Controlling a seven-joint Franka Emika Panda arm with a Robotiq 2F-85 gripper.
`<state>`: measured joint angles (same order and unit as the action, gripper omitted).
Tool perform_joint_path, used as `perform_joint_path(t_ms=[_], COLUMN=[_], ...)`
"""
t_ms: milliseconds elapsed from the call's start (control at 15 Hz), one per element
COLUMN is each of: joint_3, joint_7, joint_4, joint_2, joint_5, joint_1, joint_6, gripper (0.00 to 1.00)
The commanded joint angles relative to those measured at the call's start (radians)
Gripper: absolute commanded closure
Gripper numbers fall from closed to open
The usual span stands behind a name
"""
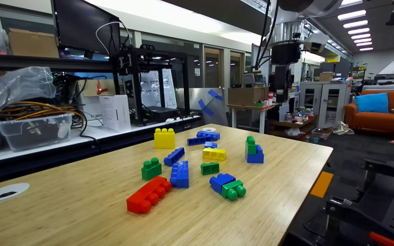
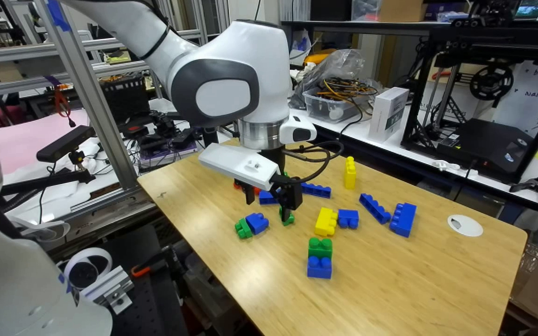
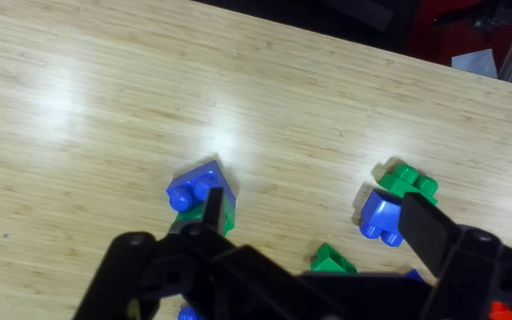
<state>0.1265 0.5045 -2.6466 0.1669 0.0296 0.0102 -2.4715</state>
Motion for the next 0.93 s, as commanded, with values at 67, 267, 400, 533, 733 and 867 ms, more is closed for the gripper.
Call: perform_joint_path(t_ms=[67, 267, 400, 533, 733, 867], joint_3=[-0.008, 0.0, 0.002, 0.0, -0.016, -0.027], joint_7=[0.001, 0.038, 0.06, 0.099, 0.157, 0.198], joint_4=[0.0, 0.036, 0.062, 0.088, 0.143, 0.187], joint_2=[0.002, -0.06, -0.112, -0.166, -0.247, -0.302], joint_5=[-0.002, -0.023, -0.032, -0.038, -0.051, -0.056], joint_1=[-0.008, -0.004, -0.008, -0.018, -0.04, -0.058], joint_6=[0.002, 0.002, -0.012, -0.033, -0.054, -0.066], gripper=[0.0, 0.0, 0.0, 0.0, 0.0, 0.0])
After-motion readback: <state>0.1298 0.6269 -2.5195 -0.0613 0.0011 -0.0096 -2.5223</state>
